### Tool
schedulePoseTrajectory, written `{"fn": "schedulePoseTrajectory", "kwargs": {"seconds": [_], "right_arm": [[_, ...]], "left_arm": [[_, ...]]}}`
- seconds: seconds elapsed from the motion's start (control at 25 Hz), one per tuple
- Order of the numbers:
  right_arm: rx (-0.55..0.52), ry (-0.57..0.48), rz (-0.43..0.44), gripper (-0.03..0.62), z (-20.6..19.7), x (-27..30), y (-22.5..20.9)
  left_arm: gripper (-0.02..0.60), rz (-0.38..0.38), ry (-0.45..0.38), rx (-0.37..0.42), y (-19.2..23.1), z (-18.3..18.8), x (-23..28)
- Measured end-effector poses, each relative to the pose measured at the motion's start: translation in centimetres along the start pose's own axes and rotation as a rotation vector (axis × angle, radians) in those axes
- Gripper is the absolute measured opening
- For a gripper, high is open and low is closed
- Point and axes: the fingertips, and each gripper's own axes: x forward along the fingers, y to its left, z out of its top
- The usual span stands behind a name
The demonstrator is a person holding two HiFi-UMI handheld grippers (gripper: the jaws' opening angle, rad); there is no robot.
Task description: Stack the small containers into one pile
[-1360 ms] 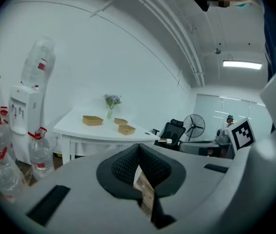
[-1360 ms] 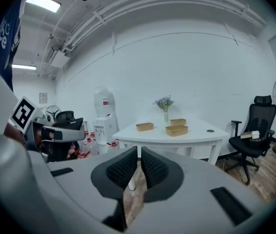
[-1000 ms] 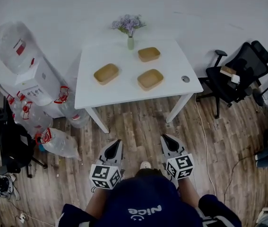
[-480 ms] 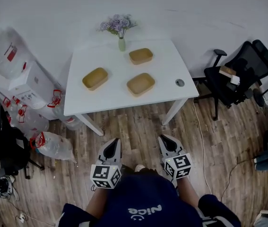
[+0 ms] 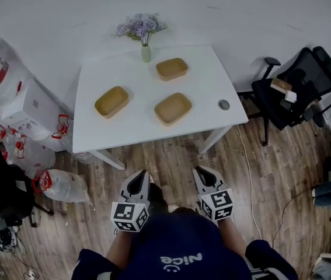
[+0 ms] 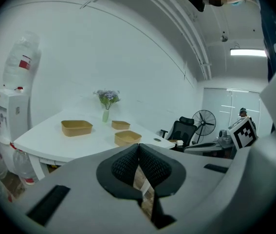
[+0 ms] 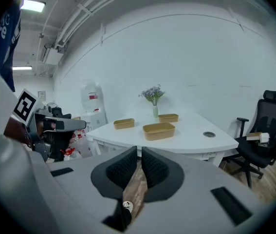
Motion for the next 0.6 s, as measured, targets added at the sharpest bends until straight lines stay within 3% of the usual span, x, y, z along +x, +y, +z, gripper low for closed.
{"fn": "schedulePoseTrajectory", "kwargs": {"seconds": [0.32, 0.48, 0.6], "right_arm": [[0.032, -0.009, -0.07, 0.057, 4.2, 7.6, -3.5], [-0.074, 0.016, -0.085, 0.057, 6.6, 11.9, -4.1], [-0.072, 0.021, -0.1, 0.057, 8.0, 14.6, -4.5]], "left_arm": [[0.02, -0.113, 0.021, 0.003, 4.9, 3.5, 8.8], [0.02, -0.172, 0.028, 0.015, 7.8, 5.5, 12.8], [0.02, -0.205, 0.032, 0.019, 10.0, 7.0, 15.4]]}}
